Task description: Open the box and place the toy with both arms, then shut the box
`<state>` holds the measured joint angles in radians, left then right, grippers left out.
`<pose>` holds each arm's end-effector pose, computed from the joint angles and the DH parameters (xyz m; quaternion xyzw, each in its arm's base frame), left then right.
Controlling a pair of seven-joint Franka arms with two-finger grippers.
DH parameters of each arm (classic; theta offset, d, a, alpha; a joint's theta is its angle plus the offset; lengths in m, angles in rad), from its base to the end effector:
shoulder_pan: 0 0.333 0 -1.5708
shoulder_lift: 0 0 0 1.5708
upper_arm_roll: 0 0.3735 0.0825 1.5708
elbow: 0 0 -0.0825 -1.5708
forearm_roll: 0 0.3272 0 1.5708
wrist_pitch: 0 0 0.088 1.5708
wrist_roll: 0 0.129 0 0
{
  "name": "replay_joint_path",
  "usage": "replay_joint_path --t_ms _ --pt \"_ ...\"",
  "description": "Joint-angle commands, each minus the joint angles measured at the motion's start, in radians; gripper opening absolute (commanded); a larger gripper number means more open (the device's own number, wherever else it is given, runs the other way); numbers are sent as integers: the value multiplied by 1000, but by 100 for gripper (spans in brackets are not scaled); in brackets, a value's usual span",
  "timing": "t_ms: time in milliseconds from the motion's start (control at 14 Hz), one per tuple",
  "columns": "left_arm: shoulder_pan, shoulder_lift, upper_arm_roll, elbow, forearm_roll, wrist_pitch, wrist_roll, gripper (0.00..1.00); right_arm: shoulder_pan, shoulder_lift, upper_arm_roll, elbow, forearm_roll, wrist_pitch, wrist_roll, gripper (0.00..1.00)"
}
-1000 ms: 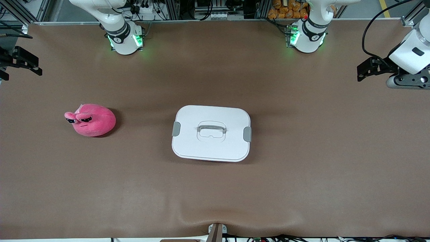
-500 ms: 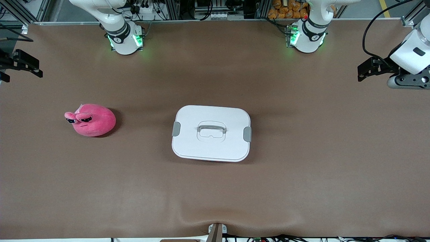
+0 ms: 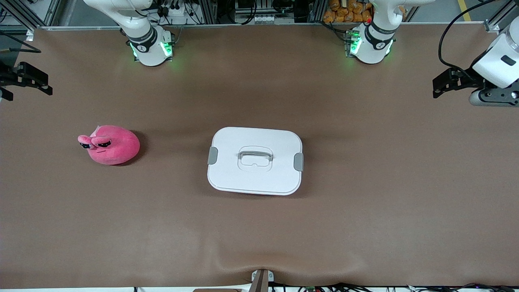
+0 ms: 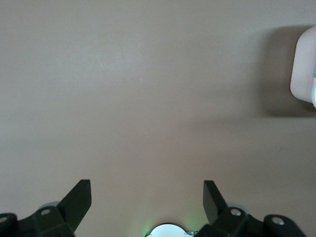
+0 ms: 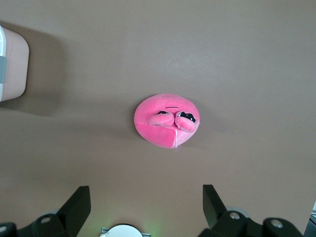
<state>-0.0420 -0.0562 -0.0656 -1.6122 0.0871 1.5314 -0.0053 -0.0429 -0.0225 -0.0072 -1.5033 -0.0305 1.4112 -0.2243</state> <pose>0.4705 -0.0404 0.6672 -0.9977 0.0498 0.0098 0.0460 0.4705 -0.0280 0.6851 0.9957 0.0850 -0.0365 0.0101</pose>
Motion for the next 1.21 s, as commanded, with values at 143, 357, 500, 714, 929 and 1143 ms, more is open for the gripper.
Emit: replay_joint_path --t_ms 143,357,500,714,929,1143 --pt "7 1 -5 14 -9 -7 8 100 -6 6 4 18 -3 -11 13 100" --pt "7 1 -5 14 -9 -7 8 100 -9 7 3 18 -3 -11 11 100" --pt "7 1 -5 14 -9 -7 8 100 -14 7 3 18 -3 -11 11 100" --pt "1 3 -7 14 -10 -7 7 100 -14 7 3 18 -3 -11 11 100" --pt "7 26 -7 14 -82 -7 1 100 -14 7 3 18 -3 -12 10 100" --pt "-5 70 -5 61 -132 -4 -53 100 -15 7 3 18 -2 -12 10 100"
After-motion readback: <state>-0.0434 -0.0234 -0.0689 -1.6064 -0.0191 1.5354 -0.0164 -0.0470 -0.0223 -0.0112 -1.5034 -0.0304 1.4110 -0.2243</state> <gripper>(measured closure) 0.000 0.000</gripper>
